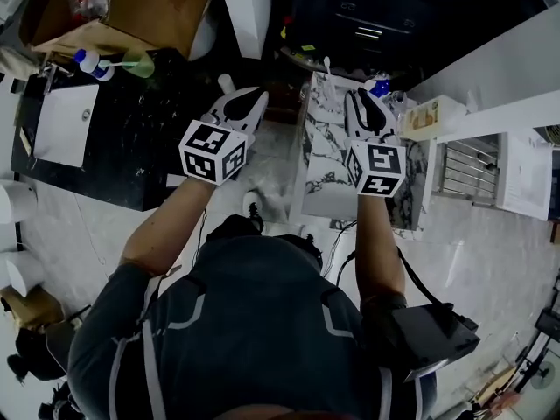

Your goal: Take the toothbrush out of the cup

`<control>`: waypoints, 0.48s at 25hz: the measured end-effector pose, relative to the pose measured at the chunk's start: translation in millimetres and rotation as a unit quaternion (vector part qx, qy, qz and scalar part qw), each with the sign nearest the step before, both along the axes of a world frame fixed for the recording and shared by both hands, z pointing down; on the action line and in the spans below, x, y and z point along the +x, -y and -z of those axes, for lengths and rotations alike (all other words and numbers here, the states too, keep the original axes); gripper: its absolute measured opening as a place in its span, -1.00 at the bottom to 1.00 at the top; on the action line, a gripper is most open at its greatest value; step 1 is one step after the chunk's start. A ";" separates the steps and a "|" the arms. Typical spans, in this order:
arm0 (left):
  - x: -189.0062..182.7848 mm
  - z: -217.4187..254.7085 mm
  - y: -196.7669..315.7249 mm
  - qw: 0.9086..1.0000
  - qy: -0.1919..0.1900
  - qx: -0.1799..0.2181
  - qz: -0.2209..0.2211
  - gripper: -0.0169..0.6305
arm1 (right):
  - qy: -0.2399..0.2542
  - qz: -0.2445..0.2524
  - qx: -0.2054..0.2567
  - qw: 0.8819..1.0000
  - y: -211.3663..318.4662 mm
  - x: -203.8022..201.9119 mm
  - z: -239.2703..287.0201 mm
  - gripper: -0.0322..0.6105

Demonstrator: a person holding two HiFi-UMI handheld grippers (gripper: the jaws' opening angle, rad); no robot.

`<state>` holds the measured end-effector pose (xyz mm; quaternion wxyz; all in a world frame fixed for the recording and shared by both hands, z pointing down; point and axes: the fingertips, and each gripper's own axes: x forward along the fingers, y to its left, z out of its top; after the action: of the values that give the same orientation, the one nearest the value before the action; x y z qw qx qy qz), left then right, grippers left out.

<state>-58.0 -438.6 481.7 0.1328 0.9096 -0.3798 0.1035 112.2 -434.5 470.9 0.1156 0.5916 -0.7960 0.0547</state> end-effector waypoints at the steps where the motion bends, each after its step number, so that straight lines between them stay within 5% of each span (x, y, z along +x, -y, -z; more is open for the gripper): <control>1: -1.3 -5.8 2.3 1.000 0.001 -0.004 -0.004 -0.91 | 0.000 -0.005 -0.007 1.000 5.3 -1.6 -9.2 -0.59; 12: -39.9 -52.9 27.5 0.999 0.021 -0.032 0.018 -0.78 | -0.026 -0.052 -0.076 0.995 62.7 -17.7 -98.5 -0.48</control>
<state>-97.9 -466.1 534.6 0.1554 0.8956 -0.3955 0.1320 94.5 -497.2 569.4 0.1781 0.6226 -0.7547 0.1056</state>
